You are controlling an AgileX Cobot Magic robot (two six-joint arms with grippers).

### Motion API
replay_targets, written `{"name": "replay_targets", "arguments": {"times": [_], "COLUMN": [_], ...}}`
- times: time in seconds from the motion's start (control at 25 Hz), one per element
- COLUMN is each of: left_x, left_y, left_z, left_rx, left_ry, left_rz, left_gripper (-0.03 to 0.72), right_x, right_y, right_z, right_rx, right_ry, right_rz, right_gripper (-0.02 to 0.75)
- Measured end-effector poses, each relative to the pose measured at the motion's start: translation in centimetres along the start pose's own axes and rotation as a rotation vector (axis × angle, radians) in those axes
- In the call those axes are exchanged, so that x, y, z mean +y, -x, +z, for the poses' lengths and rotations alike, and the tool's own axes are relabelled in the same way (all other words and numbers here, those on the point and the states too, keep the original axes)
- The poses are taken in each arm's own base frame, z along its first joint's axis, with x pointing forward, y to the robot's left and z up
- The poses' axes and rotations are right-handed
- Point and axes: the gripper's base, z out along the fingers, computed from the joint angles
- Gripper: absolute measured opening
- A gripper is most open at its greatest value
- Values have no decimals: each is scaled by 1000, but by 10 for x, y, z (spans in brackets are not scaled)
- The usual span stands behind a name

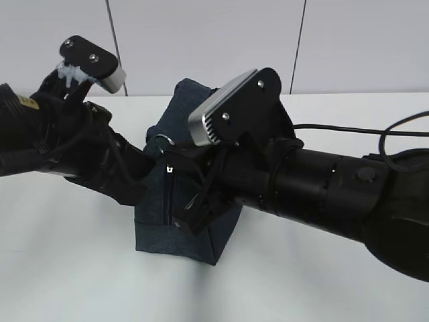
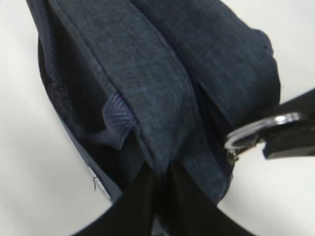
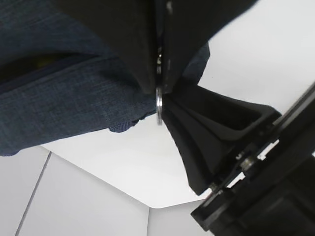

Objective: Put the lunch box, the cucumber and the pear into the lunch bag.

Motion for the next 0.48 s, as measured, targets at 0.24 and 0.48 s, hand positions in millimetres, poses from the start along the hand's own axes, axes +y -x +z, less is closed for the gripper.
{"name": "replay_targets", "arguments": {"times": [0.24,0.48], "left_x": [0,-1], "left_y": [0,-1], "left_z": [0,0], "left_rx": [-1,10], "left_ry": [0,-7], "left_rz": [-1,0], "left_gripper": [3,3], "right_x": [-3,-10], "right_y": [10,11], "right_z": [1,1], "right_rx": [48,58], "right_ry": [-2,-24], "right_rz": [-25,14], "right_gripper": [0,0]}}
